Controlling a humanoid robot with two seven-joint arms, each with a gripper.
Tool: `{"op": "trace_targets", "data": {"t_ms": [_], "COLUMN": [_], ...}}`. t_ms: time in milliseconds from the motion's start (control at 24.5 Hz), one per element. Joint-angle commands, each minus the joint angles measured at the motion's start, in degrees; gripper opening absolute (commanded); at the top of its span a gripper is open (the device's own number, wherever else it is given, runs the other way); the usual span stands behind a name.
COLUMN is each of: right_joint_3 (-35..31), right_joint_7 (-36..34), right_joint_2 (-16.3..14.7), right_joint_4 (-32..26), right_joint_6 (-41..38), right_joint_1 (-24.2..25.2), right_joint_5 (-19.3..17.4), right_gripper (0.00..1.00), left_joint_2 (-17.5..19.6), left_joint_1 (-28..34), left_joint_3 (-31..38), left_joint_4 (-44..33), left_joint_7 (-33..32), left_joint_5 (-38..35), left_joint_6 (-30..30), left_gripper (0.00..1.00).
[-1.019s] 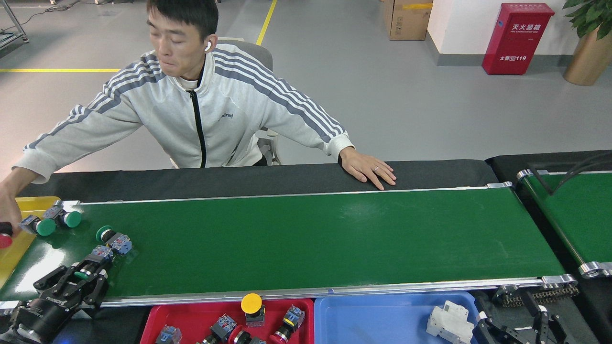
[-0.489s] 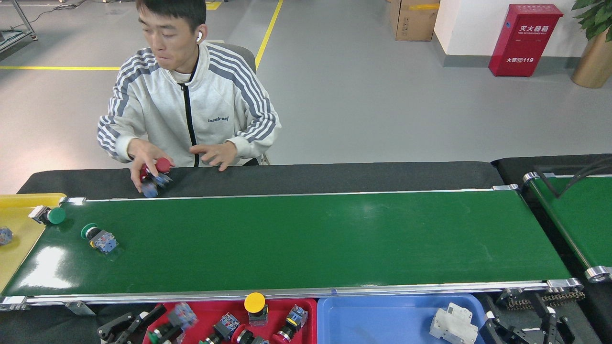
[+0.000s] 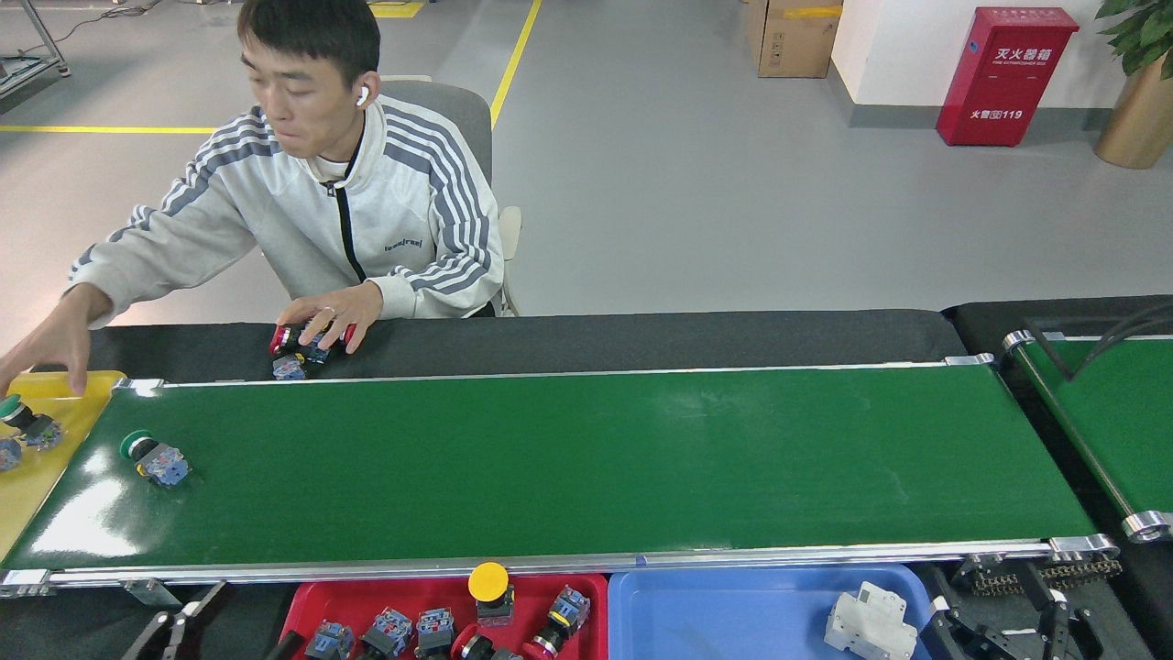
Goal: Pick switch part from conveyor to tray
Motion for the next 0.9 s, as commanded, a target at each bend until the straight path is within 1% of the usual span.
{"op": "trace_targets", "data": {"t_ms": [0, 82, 122, 163, 245, 285, 408, 489, 571, 652, 774, 856], "right_joint_3": [0.01, 0.10, 0.19, 0.19, 0.45, 0.54, 1.86, 4.14, 4.85, 4.85, 4.85, 4.85], "right_joint_7": [0.45, 0.45, 0.36, 0.27, 0.18, 0.09, 0.09, 0.09, 0.09, 0.18, 0.36, 0.45], "right_joint_2": [0.37, 0.73, 1.08, 1.78, 4.24, 4.95, 5.21, 4.68, 3.36, 2.48, 2.75, 2.84], "right_joint_4": [-1.09, -1.09, -1.18, -1.18, -1.18, -1.18, -1.18, -1.18, -1.09, -1.18, -1.18, -1.18], "right_joint_6": [3.77, 5.36, 5.71, 6.06, 6.41, 6.76, 7.38, 6.76, 5.97, 2.98, -0.88, -3.26], "right_joint_1": [-0.60, -0.87, -1.13, -1.75, -2.63, -3.15, -4.82, -4.38, -4.30, -4.30, -4.21, -3.86], "right_joint_5": [0.42, 1.65, 3.05, 4.63, 7.27, 7.80, 8.41, 8.33, 8.15, 7.45, 7.18, 7.18], "right_gripper": [0.97, 0.97, 0.97, 0.96, 0.96, 0.96, 0.96, 0.96, 0.96, 0.96, 0.96, 0.96], "left_joint_2": [0.60, 0.42, 0.24, 0.33, 0.42, 0.42, 0.33, 0.77, 1.04, 1.65, 2.79, 2.88], "left_joint_1": [-0.22, -0.57, -0.75, -0.84, -1.19, -1.54, -2.15, -2.15, -2.42, -2.68, -2.68, -2.68], "left_joint_3": [2.12, 4.32, 5.20, 5.64, 5.72, 5.72, 5.72, 5.81, 6.60, 6.87, 7.48, 7.83], "left_joint_4": [0.82, 1.70, 1.70, 1.62, 1.70, 1.79, 1.53, 0.91, 0.21, -0.05, -0.76, -0.85], "left_joint_7": [-2.57, -6.01, -7.77, -8.91, -9.61, -9.70, -9.96, -11.45, -12.51, -12.69, -12.69, -12.69], "left_joint_5": [0.36, 0.63, 0.63, 0.63, 0.71, 0.63, 0.63, 1.06, 2.21, 2.82, 2.91, 3.00], "left_joint_6": [6.64, 6.82, 6.82, 6.82, 6.82, 6.82, 6.73, 6.38, 6.29, 6.21, 6.21, 6.21], "left_gripper": [1.00, 1.00, 1.00, 1.00, 1.00, 1.00, 1.00, 1.00, 1.00, 1.00, 1.00, 1.00]}}
